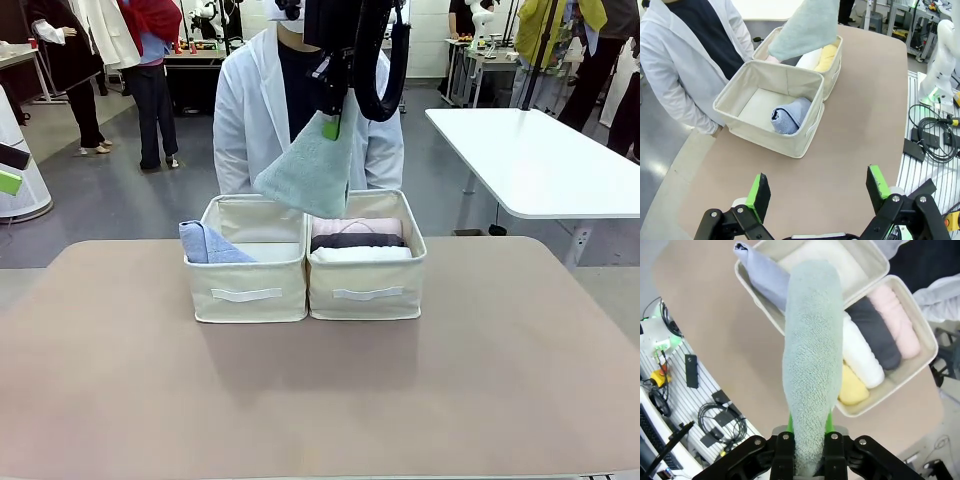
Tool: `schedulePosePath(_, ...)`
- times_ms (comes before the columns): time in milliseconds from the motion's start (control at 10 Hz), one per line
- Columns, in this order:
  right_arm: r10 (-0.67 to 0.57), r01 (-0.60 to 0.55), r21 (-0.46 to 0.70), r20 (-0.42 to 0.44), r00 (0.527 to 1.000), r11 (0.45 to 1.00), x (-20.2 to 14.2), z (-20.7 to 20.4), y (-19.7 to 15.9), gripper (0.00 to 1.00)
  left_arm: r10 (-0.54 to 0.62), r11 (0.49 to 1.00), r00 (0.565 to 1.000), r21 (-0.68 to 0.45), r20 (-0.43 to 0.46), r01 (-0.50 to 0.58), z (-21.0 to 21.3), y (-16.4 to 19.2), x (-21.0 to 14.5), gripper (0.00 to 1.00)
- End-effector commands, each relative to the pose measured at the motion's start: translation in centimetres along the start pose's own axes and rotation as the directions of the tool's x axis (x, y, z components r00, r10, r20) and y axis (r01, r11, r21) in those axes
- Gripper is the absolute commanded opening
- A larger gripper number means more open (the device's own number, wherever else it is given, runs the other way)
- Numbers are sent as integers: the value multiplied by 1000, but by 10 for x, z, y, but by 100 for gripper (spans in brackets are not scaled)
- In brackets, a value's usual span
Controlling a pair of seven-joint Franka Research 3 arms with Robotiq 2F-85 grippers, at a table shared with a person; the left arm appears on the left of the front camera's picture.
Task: Sort the towels based on their folding style.
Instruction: Pick up another triangle-folded towel from the table and place it in the left Fabric basket.
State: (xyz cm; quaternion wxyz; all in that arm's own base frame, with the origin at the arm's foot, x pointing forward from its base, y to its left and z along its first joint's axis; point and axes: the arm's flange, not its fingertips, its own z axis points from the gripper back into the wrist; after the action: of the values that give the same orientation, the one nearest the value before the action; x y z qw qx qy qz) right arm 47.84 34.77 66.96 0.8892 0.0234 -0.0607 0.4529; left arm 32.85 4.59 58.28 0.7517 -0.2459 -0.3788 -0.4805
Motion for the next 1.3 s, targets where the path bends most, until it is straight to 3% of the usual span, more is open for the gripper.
schedulePosePath(0,7,-7,19,3,1000,1000,0,3,0,21,-3,1000,1000,-6,7,3,1,0,0,100)
schedulePosePath(200,0,0,1,0,1000,1000,0,0,0,21,-3,1000,1000,-6,7,3,1,0,0,100)
schedulePosePath(600,258,-258,-19,-24,966,966,93,-24,-2,21,-3,1000,1000,-6,7,3,1,0,0,100)
schedulePosePath(800,388,-388,-54,-8,922,920,119,-32,-4,21,-3,1000,1000,-6,7,3,1,0,0,100)
schedulePosePath(1200,469,-467,-65,24,883,882,148,-50,-19,21,-3,1000,1000,-6,7,3,1,0,0,100)
